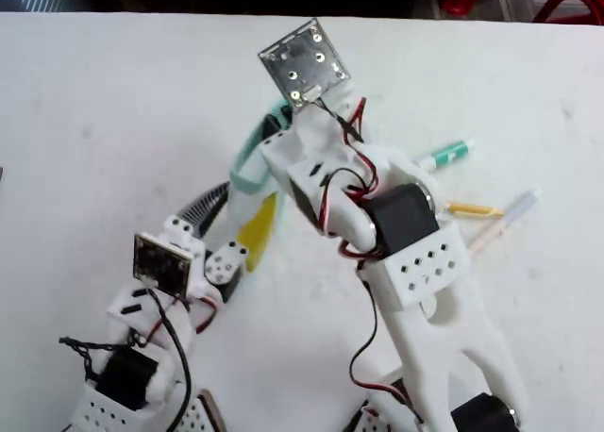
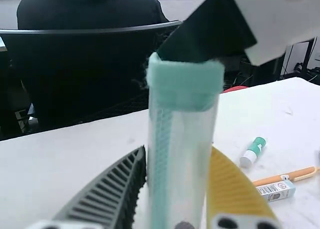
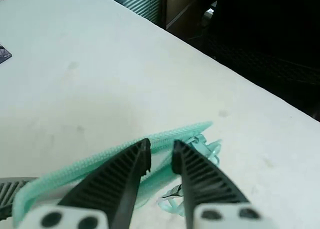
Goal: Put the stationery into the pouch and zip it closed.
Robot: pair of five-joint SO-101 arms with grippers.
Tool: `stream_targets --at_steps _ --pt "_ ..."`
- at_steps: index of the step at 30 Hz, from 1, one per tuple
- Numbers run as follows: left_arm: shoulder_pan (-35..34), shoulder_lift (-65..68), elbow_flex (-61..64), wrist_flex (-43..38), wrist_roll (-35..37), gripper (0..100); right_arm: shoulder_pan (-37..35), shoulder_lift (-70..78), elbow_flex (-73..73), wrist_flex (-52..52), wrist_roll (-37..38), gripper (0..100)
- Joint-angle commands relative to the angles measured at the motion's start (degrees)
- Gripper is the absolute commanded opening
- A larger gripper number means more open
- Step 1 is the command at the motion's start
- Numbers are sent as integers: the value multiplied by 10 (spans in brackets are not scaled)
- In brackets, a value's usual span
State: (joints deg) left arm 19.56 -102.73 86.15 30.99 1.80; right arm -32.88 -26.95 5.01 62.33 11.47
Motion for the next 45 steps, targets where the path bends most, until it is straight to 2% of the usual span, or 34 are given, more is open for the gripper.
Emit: stream_targets --at_steps 1,3,9,13,18,28,31,35,39,42,45 --pt "-1 -7 -2 -21 -3 173 -15 -25 -6 3 3 232" --pt "-1 -7 -2 -22 -5 157 -19 -41 -11 3 4 263" --pt "-1 -7 -2 -22 -6 158 -7 -114 -136 64 4 248" --pt "-1 -7 -2 -22 -6 158 82 -102 -207 114 4 248" --pt "-1 -7 -2 -22 -6 158 222 -36 -206 167 4 248" --pt "-3 -7 -2 -22 -7 158 418 116 -182 280 235 247" --pt "-2 -7 -2 -22 -7 158 493 180 -136 268 265 247" --pt "-1 -7 -2 -21 -7 158 578 276 -92 207 226 247" --pt "-1 -7 -2 -19 -7 158 640 359 -91 116 112 250" --pt "-1 -7 -2 -19 -7 158 634 417 -91 66 31 250" --pt "-1 -7 -1 -19 -7 158 611 461 -100 41 -18 248"
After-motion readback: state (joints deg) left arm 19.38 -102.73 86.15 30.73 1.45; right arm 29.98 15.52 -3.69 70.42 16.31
